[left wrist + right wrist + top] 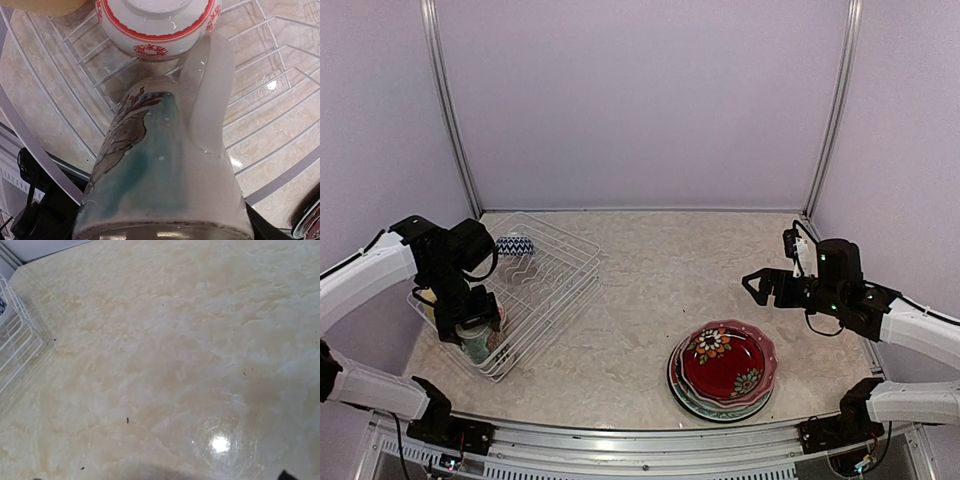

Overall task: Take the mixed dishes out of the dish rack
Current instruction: Grab the cup from the dish rack.

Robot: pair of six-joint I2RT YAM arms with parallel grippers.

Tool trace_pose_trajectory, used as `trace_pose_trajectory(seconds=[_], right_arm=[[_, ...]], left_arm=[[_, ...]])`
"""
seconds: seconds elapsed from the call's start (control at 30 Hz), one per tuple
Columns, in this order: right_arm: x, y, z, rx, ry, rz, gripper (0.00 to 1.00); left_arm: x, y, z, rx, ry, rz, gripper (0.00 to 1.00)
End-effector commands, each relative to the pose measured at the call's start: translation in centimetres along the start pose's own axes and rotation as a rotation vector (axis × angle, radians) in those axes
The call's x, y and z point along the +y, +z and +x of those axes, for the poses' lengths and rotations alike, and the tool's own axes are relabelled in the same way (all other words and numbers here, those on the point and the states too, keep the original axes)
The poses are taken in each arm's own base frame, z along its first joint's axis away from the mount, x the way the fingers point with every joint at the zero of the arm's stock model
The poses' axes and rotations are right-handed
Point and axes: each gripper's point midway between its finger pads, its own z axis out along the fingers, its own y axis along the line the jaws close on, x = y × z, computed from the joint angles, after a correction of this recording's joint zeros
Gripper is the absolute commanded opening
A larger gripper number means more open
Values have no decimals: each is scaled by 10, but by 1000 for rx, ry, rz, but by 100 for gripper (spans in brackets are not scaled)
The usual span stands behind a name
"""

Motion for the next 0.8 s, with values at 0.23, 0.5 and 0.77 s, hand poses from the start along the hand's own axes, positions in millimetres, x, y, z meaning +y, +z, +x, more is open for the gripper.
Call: trace_pose_trajectory(seconds=[0.23, 0.5, 0.77], right_arm=[[-1, -3, -7, -27, -5, 4, 100], [0, -4, -7, -28, -8, -2, 100], [1, -3, -8, -26, -9, -6, 100]], left_arm=[[13, -47, -3, -38, 20, -8, 37], [9, -79, -10, -95, 63, 47, 33], [-2, -120, -19, -187, 126, 169, 26]])
